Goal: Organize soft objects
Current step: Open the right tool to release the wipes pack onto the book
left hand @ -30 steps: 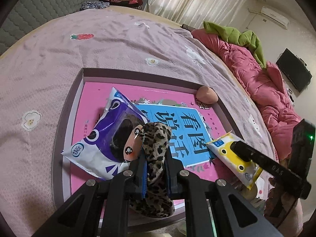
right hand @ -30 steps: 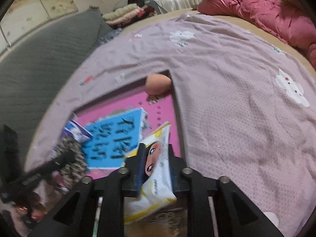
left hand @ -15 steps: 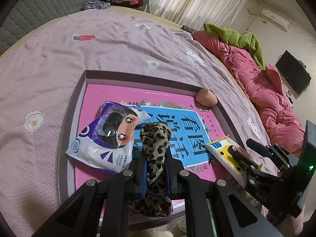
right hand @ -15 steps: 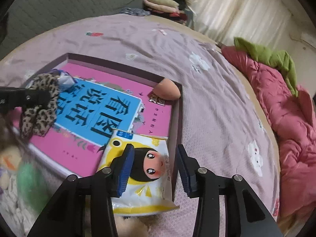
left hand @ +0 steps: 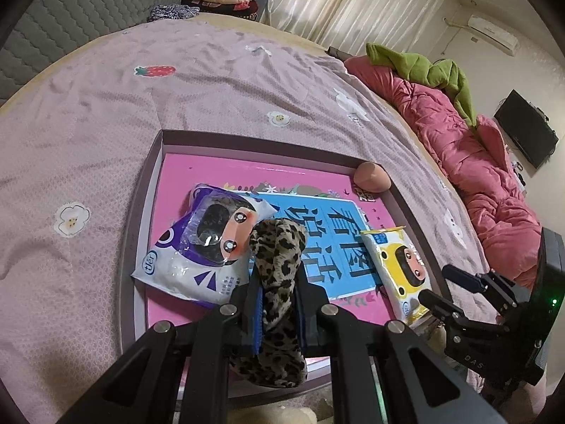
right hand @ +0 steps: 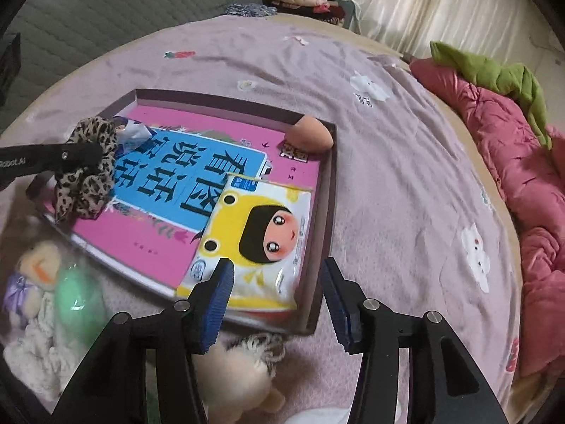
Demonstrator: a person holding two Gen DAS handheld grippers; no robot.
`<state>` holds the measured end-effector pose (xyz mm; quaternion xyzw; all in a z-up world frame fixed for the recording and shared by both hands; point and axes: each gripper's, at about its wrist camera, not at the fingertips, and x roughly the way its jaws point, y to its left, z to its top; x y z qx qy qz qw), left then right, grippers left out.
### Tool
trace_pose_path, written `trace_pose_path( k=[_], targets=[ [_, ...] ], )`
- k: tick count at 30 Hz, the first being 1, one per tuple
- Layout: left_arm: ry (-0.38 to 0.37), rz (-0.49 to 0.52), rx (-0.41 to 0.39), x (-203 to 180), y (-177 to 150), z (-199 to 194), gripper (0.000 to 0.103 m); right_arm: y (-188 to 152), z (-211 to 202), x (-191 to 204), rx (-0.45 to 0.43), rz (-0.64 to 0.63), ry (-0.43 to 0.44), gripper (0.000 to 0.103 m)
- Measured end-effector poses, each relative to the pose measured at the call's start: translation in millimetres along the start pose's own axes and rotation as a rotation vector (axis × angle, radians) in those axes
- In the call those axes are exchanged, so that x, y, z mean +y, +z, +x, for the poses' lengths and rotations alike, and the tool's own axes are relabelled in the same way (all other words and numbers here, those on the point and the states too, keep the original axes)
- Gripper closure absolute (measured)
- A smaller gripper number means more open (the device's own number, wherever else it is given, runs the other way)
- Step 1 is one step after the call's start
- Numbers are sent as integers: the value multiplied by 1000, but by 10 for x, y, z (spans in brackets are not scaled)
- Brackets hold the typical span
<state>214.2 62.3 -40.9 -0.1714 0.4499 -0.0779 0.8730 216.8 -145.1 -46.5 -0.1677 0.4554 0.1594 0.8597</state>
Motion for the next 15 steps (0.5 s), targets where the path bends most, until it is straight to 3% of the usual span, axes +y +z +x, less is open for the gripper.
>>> trace_pose_path(
  k=[3, 8, 10, 12, 15],
  targets=[
    [6, -5, -1, 16, 1, 30, 89, 12, 74, 57, 23, -24, 1, 47],
    [9, -2, -21, 27, 18, 79, 88, 4, 93, -103, 16, 100, 88, 47],
    [3, -6, -38, 25, 36, 62, 84, 6, 70, -123, 7, 122, 105, 47],
    [-21, -4, -43, 12, 45, 48, 71, 15, 49, -118, -3, 119, 100, 47],
    [-22, 30, -48, -53, 38, 29, 60, 37, 2, -102, -28, 105, 81, 47]
  ],
)
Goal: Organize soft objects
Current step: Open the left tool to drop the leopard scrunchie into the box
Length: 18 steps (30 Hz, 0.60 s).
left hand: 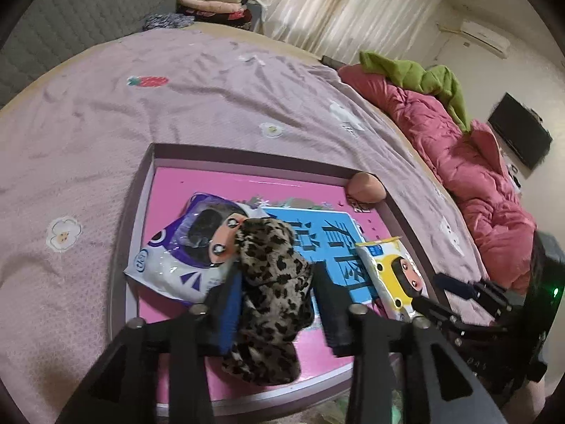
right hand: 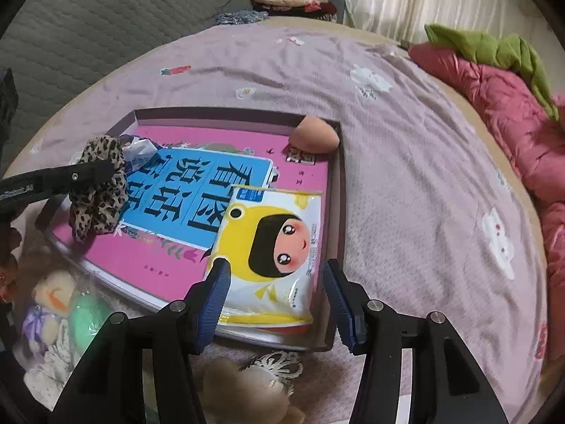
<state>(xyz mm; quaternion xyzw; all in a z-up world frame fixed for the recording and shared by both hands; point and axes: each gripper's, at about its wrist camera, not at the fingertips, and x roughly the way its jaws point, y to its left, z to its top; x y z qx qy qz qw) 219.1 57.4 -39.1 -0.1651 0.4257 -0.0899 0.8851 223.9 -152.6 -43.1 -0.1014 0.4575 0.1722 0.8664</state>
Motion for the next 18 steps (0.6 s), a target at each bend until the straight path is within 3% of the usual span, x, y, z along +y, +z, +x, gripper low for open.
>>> trace_pose_path(
  k=[7, 12, 18],
  targets=[
    [40, 48, 6, -63, -7, -27, 58, 22, -46, -8, -27, 7, 22, 46],
    [57, 56, 4, -48, 11, -97, 43, 21, -45, -42, -30, 19, 17, 46],
    [77, 56, -9, -8, 35, -187, 42, 18, -52, -70, -36, 27, 22, 45]
  ],
)
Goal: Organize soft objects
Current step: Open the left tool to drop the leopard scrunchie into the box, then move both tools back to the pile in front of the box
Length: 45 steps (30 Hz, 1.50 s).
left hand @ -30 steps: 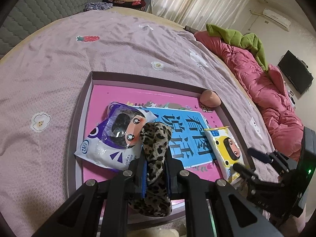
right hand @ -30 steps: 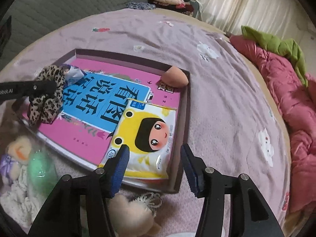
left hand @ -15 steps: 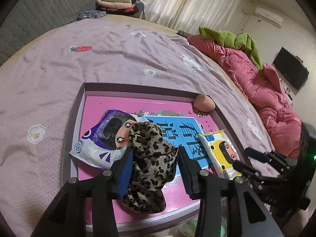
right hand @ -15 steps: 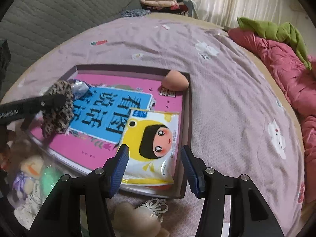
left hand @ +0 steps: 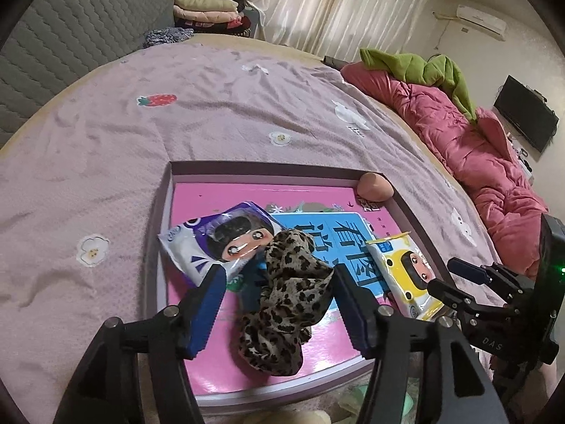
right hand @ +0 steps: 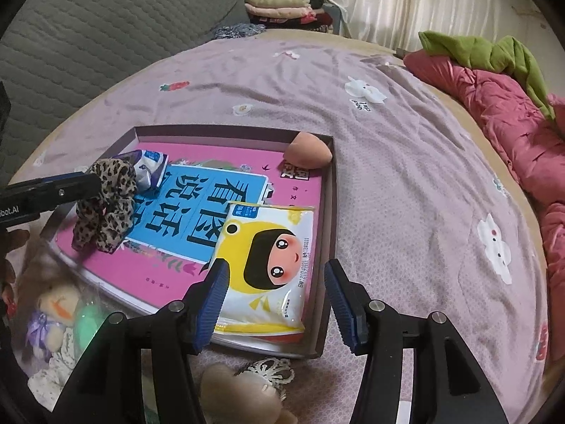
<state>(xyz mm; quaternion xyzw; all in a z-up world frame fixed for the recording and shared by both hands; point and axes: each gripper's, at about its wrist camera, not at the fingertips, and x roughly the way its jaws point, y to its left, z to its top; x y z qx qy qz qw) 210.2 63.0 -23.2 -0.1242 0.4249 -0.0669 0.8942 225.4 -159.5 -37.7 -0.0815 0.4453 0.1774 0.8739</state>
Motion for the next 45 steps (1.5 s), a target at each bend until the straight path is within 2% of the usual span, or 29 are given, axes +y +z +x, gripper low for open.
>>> trace_pose_path(
  k=[7, 17, 25, 29, 33, 35, 39, 42, 45],
  targets=[
    [63, 37, 2, 36, -18, -77, 42, 2, 1, -18, -2, 0, 1, 45],
    [87, -29, 13, 318, -5, -159, 42, 20, -12, -32, -20, 10, 19, 40],
    [137, -6, 54, 400, -39, -142, 42, 24, -53, -14, -53, 10, 35, 35],
    [114, -34, 41, 477, -41, -205, 42, 34, -101, -1, -82, 9, 49, 31],
    [15, -78, 16, 524, -29, -282, 42, 43, -136, 6, -101, 9, 55, 30],
    [-9, -92, 10, 534, -20, -290, 42, 46, -143, 7, -105, 8, 54, 30],
    [-16, -112, 11, 553, -17, -275, 41, 45, -151, -10, -113, 16, 55, 30],
    [-35, -133, -31, 583, 16, -347, 41, 54, -167, -27, -123, 30, 64, 30],
    [13, -114, -63, 557, 39, -412, 39, 63, -213, -88, -154, 71, 75, 29]
  ],
)
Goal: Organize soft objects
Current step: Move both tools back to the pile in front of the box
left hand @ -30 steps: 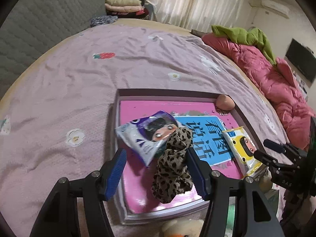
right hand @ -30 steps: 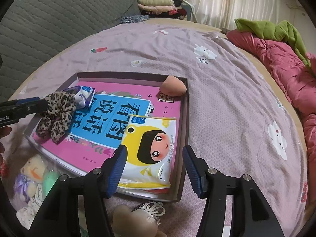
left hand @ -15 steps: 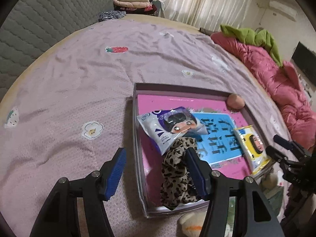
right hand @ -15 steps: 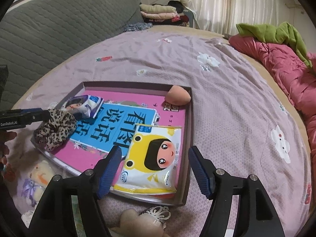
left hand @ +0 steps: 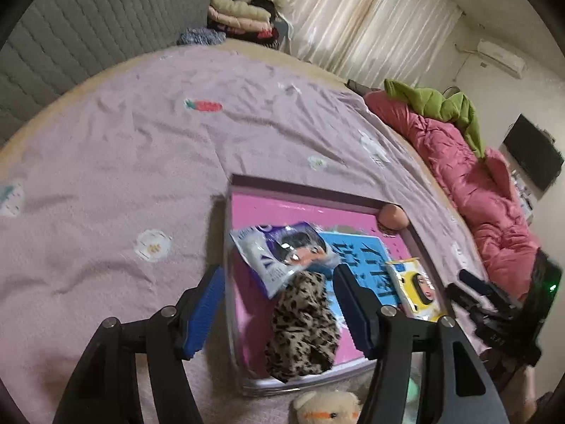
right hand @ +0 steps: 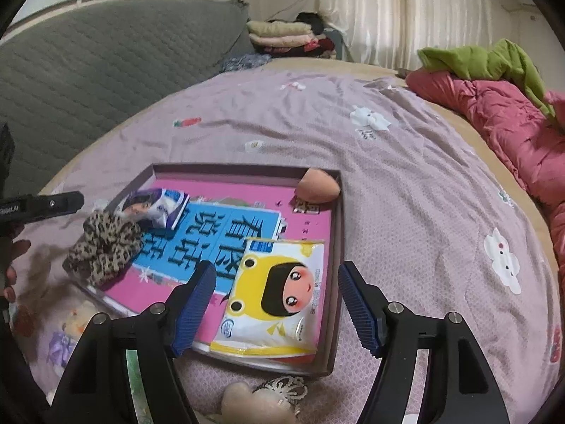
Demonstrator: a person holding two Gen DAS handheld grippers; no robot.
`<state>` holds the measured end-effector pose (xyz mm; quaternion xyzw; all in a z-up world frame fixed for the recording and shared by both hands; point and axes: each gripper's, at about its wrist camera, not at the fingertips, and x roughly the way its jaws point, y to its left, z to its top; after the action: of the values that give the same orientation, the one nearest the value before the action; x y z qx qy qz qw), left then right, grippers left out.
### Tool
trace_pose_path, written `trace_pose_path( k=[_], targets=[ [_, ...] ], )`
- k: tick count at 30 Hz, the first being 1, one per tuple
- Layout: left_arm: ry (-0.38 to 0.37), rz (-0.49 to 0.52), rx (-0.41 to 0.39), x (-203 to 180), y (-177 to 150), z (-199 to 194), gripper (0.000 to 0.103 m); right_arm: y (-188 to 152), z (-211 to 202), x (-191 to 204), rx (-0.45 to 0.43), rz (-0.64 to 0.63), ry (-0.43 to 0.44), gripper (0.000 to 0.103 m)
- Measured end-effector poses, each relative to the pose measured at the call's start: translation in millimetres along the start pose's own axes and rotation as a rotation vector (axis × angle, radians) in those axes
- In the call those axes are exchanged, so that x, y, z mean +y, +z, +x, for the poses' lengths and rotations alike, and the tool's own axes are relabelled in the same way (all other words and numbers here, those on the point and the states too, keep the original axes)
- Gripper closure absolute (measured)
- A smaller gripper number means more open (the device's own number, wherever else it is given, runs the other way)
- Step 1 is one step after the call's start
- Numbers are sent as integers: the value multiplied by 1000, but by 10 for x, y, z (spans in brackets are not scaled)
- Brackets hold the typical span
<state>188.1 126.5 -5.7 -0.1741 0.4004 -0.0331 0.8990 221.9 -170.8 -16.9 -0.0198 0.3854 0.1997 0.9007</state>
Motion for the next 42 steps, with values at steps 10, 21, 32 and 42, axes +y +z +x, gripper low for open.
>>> trace_pose_path(
  k=[10, 21, 32, 42],
  targets=[
    [50, 53, -93, -154, -7, -259, 38, 123, -378, 4, -194, 13, -12, 27],
    [2, 53, -110, -286, -89, -324, 38, 163, -663, 176, -322, -21, 27, 26],
    [-1, 94, -105, -494, -303, -425, 38, 30, -970, 120, -380, 57, 8, 26],
    [22, 78, -103, -490, -442, -555, 38, -57, -1131, 147, -396, 107, 28, 26]
  ],
)
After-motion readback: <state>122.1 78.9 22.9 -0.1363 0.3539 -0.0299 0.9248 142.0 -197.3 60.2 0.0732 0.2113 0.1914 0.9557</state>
